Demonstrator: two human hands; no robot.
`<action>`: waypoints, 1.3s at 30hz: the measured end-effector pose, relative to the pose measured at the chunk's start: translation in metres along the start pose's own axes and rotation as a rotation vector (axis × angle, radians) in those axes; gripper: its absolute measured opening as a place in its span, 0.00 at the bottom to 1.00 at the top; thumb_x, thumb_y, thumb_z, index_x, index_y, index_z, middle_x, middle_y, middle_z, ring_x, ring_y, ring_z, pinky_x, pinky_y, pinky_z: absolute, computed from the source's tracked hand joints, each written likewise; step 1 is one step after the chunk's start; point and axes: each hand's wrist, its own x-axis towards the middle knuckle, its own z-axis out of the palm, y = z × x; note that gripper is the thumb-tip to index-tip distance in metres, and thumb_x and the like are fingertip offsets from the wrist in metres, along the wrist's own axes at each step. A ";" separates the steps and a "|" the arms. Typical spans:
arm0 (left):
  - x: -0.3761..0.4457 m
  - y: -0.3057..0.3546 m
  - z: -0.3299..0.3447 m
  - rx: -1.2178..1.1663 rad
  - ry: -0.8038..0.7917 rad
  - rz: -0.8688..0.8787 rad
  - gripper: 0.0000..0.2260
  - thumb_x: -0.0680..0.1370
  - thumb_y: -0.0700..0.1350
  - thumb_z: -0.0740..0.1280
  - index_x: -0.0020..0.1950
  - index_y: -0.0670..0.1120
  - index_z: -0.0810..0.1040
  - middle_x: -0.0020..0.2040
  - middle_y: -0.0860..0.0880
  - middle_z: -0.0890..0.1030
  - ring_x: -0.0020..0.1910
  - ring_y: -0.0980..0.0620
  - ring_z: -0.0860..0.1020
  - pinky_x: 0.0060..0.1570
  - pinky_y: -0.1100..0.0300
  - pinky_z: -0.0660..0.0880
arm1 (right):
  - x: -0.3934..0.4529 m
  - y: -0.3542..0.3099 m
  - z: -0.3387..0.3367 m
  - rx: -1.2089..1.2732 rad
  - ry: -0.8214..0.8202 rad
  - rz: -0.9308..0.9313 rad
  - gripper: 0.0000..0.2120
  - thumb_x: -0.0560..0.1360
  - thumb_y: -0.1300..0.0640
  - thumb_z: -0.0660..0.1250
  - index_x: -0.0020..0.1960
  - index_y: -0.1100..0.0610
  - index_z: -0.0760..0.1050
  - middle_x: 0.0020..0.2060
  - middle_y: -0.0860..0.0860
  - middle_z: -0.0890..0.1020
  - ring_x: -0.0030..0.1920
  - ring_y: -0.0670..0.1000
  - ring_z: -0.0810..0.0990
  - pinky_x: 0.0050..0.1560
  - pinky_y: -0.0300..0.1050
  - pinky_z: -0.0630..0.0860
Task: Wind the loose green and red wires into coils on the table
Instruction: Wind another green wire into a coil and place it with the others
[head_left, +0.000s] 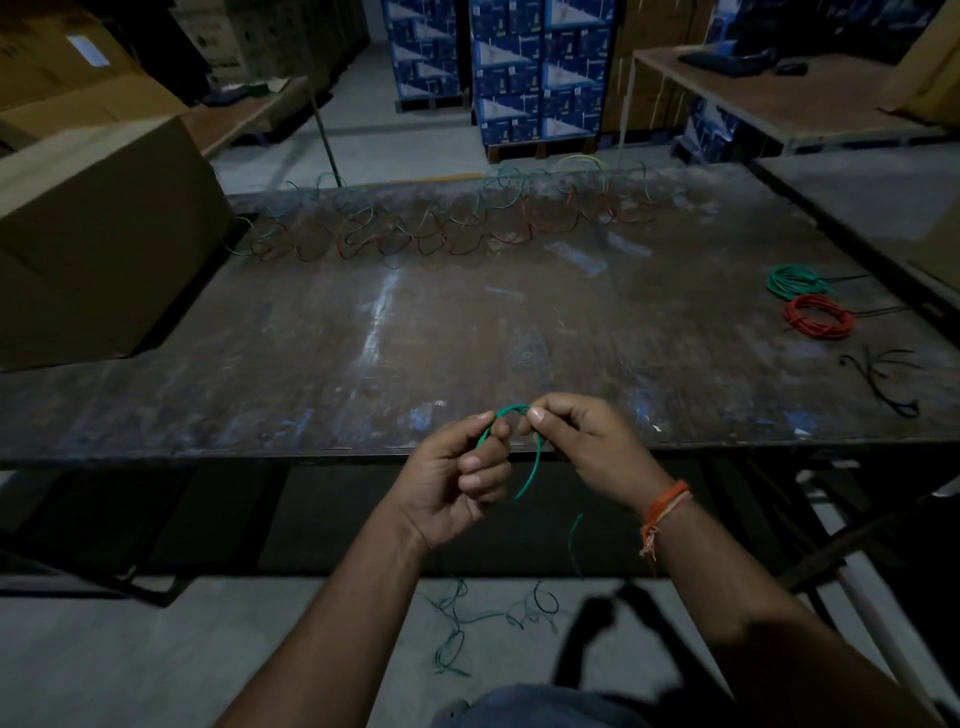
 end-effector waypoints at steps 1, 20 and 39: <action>0.000 -0.001 -0.001 -0.020 -0.001 -0.010 0.11 0.82 0.45 0.56 0.45 0.43 0.75 0.25 0.54 0.68 0.21 0.59 0.67 0.24 0.65 0.64 | 0.001 0.000 0.001 -0.022 0.016 -0.007 0.12 0.83 0.59 0.63 0.43 0.53 0.80 0.30 0.40 0.74 0.34 0.39 0.71 0.38 0.38 0.68; -0.002 -0.002 -0.008 0.007 -0.037 -0.070 0.11 0.82 0.46 0.57 0.46 0.42 0.75 0.32 0.49 0.71 0.27 0.57 0.69 0.28 0.66 0.62 | 0.000 0.010 0.009 -0.209 -0.014 -0.007 0.13 0.82 0.50 0.60 0.43 0.54 0.76 0.38 0.56 0.80 0.41 0.55 0.79 0.47 0.56 0.76; -0.026 0.047 -0.034 -0.526 -0.197 0.210 0.09 0.84 0.43 0.54 0.50 0.45 0.73 0.33 0.56 0.67 0.26 0.60 0.61 0.26 0.64 0.56 | -0.037 0.057 -0.046 0.026 0.043 0.127 0.08 0.75 0.69 0.72 0.45 0.56 0.81 0.37 0.49 0.80 0.39 0.43 0.77 0.45 0.38 0.74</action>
